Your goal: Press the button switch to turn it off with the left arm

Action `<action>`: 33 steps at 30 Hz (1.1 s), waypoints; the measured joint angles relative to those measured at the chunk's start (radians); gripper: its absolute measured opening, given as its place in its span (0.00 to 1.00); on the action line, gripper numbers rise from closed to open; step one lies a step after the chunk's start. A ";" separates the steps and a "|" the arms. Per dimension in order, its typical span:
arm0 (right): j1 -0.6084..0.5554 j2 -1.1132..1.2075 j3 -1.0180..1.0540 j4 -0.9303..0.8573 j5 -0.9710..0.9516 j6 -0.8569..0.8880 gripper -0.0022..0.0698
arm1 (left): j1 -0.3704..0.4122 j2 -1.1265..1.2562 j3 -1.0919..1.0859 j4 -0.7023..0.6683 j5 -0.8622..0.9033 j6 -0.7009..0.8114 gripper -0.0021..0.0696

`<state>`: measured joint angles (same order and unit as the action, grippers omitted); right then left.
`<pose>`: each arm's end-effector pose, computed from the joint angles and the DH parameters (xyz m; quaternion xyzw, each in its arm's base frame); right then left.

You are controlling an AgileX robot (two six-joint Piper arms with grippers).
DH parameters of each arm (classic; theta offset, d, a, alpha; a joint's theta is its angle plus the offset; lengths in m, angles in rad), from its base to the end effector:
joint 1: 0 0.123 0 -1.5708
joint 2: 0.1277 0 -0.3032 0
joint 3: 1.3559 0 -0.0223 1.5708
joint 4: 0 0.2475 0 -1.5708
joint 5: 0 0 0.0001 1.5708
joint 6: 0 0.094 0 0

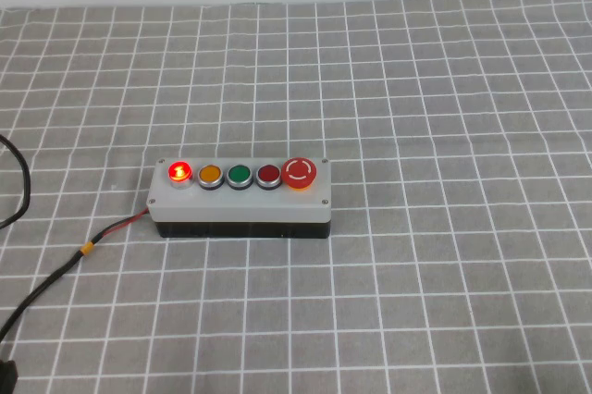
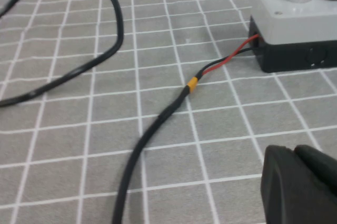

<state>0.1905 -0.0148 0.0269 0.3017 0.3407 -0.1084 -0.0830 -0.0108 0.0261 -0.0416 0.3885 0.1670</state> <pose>0.0320 0.0157 0.1746 -0.0358 0.7889 0.1504 0.5947 0.0332 -0.0043 0.1691 0.0901 0.8046 0.0070 0.5869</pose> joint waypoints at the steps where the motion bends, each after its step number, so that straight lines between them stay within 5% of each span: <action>1: 0.000 0.000 0.000 0.000 0.000 0.000 0.01 | 0.000 0.000 0.000 0.000 0.000 0.000 0.02; 33: 0.000 0.000 0.000 0.000 0.000 0.000 0.01 | 0.000 0.000 0.000 0.011 -0.002 0.004 0.02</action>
<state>0.1905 -0.0148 0.0269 0.3017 0.3407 -0.1084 -0.0830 -0.0108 0.0261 -0.0302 0.3867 0.1708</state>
